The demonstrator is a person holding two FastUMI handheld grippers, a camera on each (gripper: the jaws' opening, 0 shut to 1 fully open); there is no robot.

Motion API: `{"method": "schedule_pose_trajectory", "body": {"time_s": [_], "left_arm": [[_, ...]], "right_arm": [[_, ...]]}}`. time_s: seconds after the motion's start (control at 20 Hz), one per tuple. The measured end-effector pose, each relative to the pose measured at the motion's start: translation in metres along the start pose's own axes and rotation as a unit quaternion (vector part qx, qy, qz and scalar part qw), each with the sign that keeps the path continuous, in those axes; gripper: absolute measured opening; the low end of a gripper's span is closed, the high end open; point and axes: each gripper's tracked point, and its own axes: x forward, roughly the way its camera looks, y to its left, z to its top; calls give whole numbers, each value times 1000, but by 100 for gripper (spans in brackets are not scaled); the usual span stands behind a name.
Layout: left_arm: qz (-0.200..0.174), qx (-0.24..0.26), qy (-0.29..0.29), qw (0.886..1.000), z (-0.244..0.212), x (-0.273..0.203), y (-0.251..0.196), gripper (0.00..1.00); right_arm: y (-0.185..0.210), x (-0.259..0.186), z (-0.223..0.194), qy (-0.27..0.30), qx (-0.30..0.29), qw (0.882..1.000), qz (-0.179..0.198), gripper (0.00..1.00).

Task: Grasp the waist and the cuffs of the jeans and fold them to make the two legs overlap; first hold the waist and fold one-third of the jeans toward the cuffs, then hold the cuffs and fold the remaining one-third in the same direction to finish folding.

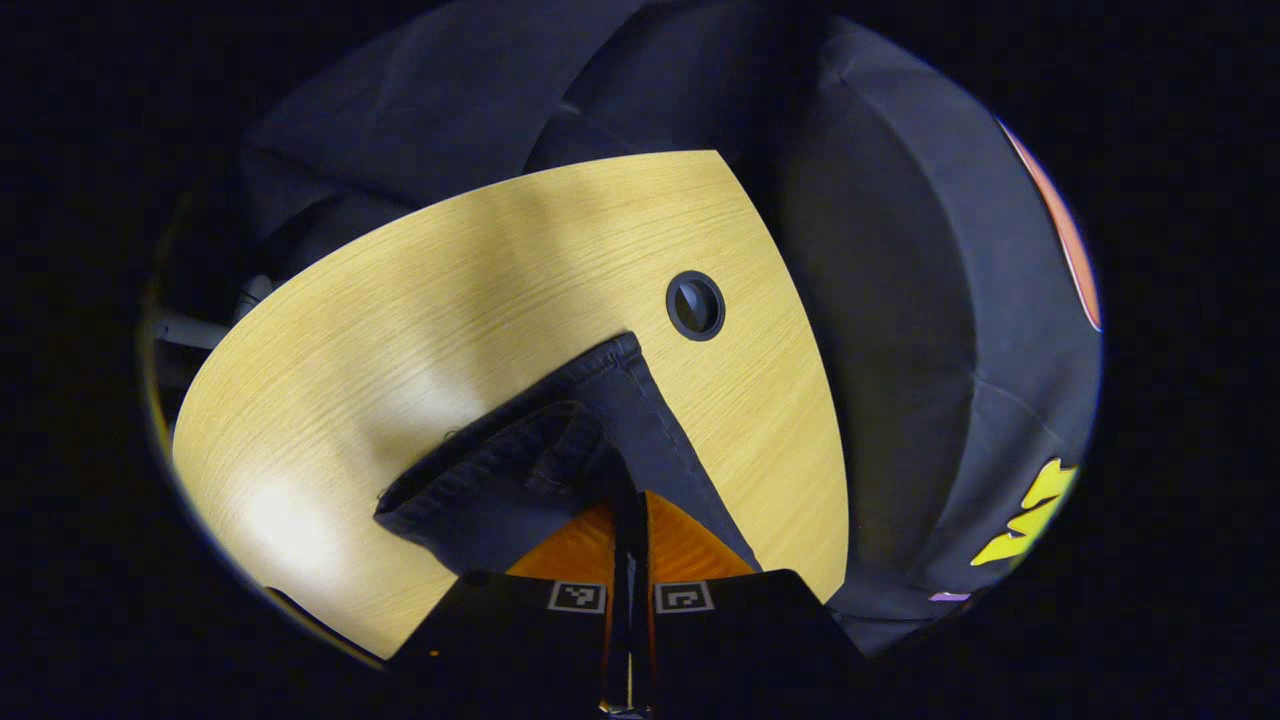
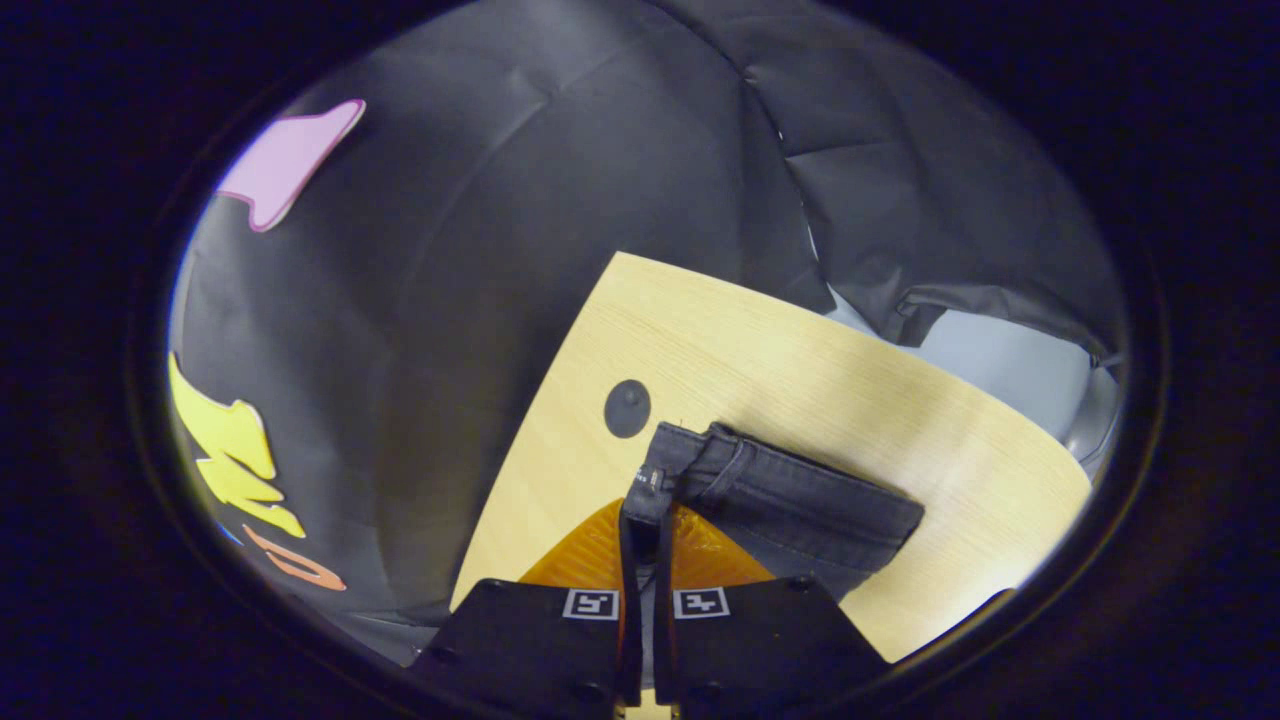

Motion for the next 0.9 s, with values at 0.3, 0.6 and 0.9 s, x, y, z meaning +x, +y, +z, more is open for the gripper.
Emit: {"method": "schedule_pose_trajectory", "body": {"time_s": [0.3, 0.6, 0.9], "left_arm": [[3, 17, -7, 1000, 10, 29, 1, 11], [-1, 34, -21, 999, 12, 16, -11, 85], [-40, 76, -57, 995, 8, -42, -45, 98]], "right_arm": [[-11, 23, 2, 1, 13, 1000, -6, 1], [7, 24, -1, -7, -13, 1000, 7, 24], [39, -12, -11, -49, -97, 994, 20, 96]]}}
